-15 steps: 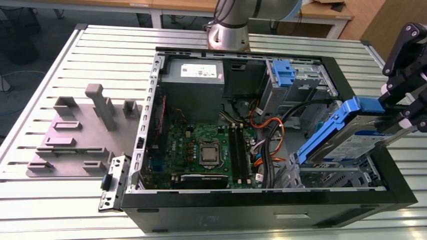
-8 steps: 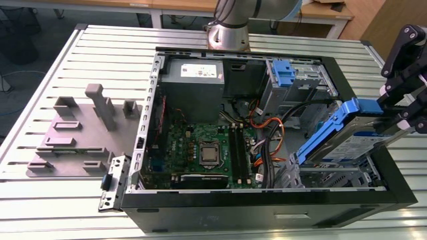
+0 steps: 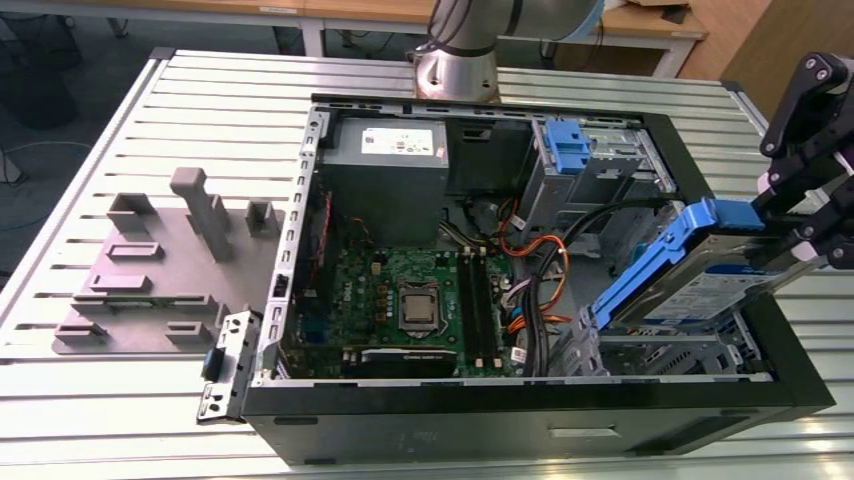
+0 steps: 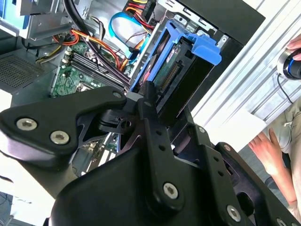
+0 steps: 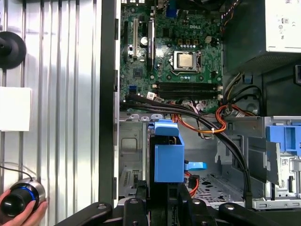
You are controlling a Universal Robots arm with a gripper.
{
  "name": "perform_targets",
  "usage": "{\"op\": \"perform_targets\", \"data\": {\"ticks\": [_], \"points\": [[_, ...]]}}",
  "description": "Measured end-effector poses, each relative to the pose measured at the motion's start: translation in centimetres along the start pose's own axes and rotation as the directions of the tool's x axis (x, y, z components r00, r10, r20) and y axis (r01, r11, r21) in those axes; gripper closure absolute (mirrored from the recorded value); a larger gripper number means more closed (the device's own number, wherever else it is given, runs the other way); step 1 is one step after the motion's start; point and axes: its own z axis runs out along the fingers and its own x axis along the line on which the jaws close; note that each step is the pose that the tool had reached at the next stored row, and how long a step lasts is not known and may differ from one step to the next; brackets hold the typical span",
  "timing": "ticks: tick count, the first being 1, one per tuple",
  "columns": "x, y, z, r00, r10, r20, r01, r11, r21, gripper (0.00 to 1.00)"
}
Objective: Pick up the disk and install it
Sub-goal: 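Insert the disk into the insertion slot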
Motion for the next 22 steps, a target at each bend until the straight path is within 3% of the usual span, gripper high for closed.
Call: {"op": "perform_targets", "data": {"ticks": [22], "points": [[0.08,0.02,1.05,1.0,0.0,0.0,0.0,1.0,0.0043,0.65]]}}
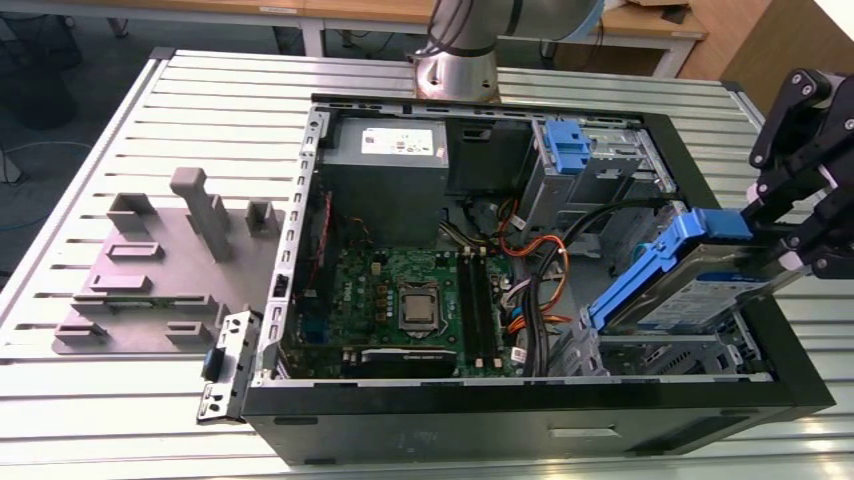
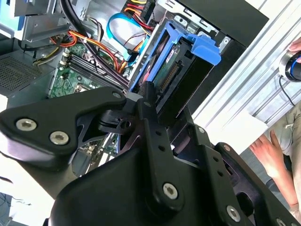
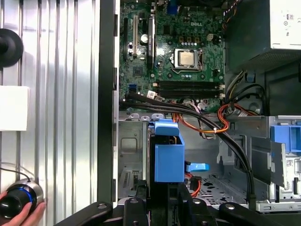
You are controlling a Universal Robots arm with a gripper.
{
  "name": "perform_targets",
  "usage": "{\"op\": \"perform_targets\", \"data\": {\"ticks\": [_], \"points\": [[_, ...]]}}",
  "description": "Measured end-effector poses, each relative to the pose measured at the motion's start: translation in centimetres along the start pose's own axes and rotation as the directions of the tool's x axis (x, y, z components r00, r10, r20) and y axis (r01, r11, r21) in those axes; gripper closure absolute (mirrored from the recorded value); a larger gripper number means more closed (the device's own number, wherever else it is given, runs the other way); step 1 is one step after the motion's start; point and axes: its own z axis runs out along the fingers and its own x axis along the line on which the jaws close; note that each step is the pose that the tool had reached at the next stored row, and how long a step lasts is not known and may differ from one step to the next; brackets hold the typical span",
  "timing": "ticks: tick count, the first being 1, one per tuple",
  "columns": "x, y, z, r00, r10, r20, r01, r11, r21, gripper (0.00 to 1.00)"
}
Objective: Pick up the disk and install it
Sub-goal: 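Insert the disk into the insertion slot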
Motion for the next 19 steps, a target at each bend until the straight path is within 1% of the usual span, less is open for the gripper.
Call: {"op": "perform_targets", "data": {"ticks": [4,19], "points": [[0.05,-0.01,0.64,1.0,0.0,0.0,0.0,1.0,0.0004,0.65],[0.26,0.08,3.37,1.0,0.0,0.0,0.0,1.0,0.0008,0.65]]}}
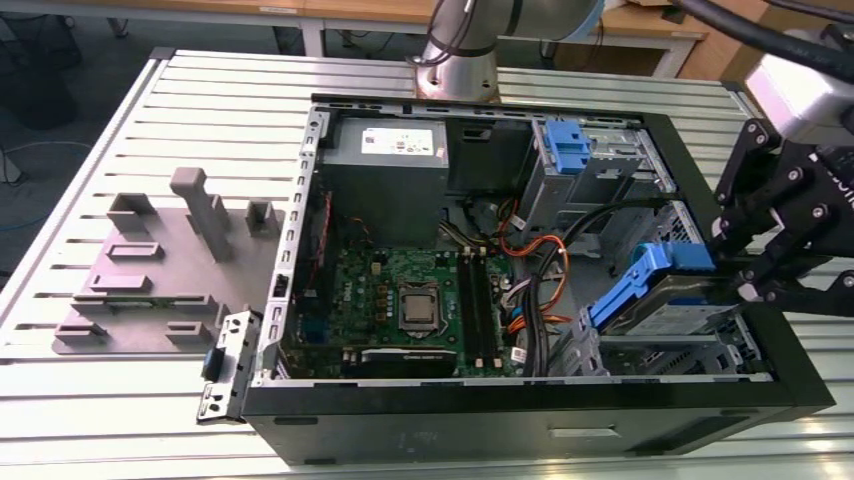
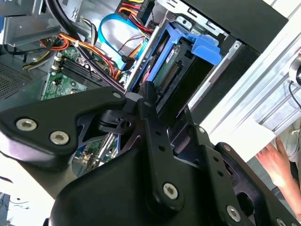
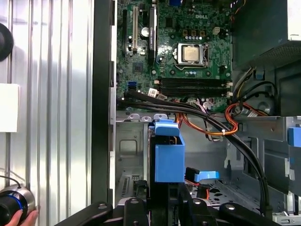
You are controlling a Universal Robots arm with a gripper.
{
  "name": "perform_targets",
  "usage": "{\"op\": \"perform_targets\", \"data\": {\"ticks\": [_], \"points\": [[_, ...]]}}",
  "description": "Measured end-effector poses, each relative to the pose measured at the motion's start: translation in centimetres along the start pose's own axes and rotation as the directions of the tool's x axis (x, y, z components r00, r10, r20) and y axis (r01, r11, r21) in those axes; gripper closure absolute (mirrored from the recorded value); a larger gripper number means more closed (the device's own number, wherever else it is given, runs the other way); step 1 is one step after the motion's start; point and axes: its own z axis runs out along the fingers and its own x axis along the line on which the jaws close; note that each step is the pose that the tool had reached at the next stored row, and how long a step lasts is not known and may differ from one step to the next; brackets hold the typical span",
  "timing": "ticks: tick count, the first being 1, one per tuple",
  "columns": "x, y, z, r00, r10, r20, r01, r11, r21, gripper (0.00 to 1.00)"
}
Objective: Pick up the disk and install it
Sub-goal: 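Insert the disk into the insertion slot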
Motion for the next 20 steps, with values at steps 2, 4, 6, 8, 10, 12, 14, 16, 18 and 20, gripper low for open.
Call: {"op": "perform_targets", "data": {"ticks": [2,4,6,8,10,12,14,16,18,20], "points": [[0.03,0.03,0.36,1.0,0.0,0.0,0.0,1.0,0.0,0.65],[0.06,0.06,0.71,1.0,0.0,-0.0004,0.0,1.0,0.0,0.65],[0.08,0.08,1.06,1.0,0.0,-0.0006,0.0,1.0,0.0,0.65],[0.12,0.13,1.45,1.0,0.0,0.0,0.0,1.0,0.0,0.65],[0.14,0.15,1.8,1.0,0.0,-0.0002,0.0,1.0,0.0,0.65],[0.18,0.18,2.17,1.0,0.0,-0.0001,0.0,1.0,0.0,0.65],[0.21,0.2,2.55,1.0,0.0,0.0001,0.0,1.0,0.0,0.65],[0.25,0.22,2.91,1.0,0.0,0.0001,0.0,1.0,0.0,0.65],[0.27,0.23,3.24,1.0,0.0,-0.0006,0.0,1.0,0.0001,0.65],[0.31,0.25,3.65,1.0,0.0,0.0002,0.0,1.0,0.0,0.65]]}}
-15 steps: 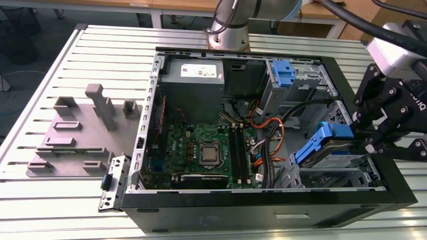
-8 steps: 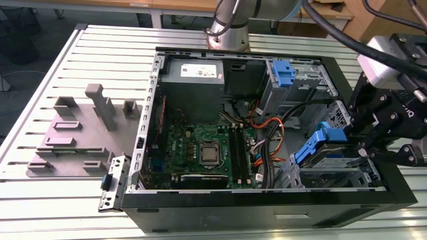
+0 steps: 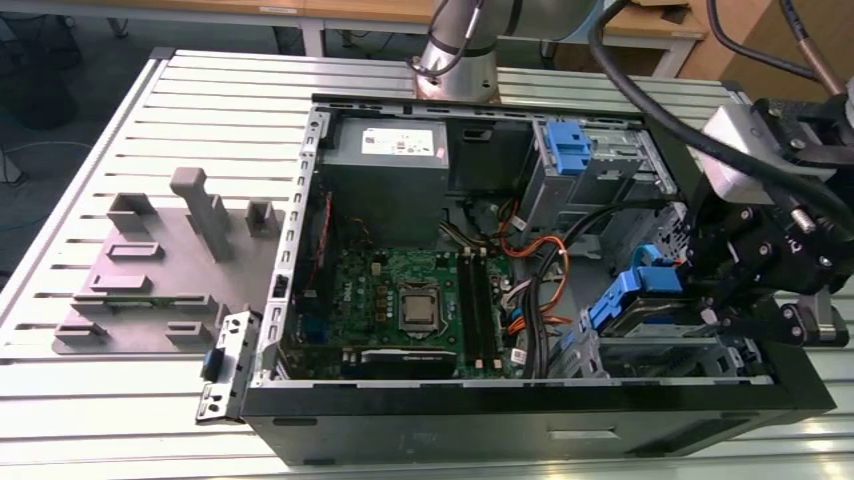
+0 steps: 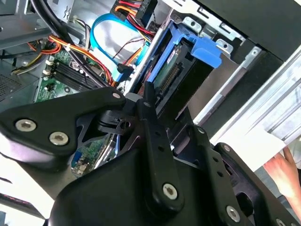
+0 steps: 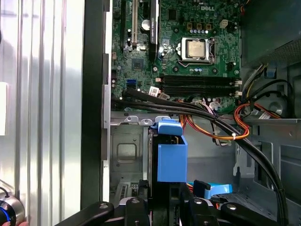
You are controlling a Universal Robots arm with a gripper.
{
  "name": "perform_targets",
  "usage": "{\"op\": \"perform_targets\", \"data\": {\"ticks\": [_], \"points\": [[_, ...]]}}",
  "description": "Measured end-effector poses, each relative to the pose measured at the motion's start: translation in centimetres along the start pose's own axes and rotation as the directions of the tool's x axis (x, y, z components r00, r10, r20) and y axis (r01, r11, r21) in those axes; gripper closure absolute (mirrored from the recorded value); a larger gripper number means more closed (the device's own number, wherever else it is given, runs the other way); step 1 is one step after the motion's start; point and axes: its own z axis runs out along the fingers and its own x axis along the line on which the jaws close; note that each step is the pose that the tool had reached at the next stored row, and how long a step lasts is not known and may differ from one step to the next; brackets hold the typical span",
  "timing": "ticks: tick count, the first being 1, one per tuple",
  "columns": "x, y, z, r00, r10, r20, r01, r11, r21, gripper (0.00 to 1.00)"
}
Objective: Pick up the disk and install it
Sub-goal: 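Insert the disk into the insertion slot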
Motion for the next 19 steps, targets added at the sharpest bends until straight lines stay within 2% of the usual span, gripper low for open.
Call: {"op": "perform_targets", "data": {"ticks": [4,7,8,9,14,15,16,19], "points": [[0.03,0.0,0.46,1.0,0.0,-0.0003,0.0,1.0,0.0,0.65],[0.04,0.0,0.48,1.0,0.0,-0.0003,0.0,1.0,0.0,0.65],[0.06,0.0,0.55,1.0,0.0,0.001,0.0,1.0,0.0001,0.64],[0.04,0.01,0.5,1.0,0.0,0.0001,0.0,1.0,0.0,0.58],[0.04,0.0,0.49,1.0,0.0,-0.0003,0.0,1.0,0.0,0.58],[0.04,0.0,0.49,1.0,0.0,-0.0003,0.0,1.0,0.0,0.57],[0.04,0.0,0.49,1.0,0.0,-0.0003,0.0,1.0,0.0,0.51],[0.04,0.0,0.5,1.0,0.0,-0.0002,0.0,1.0,0.0,0.51]]}}
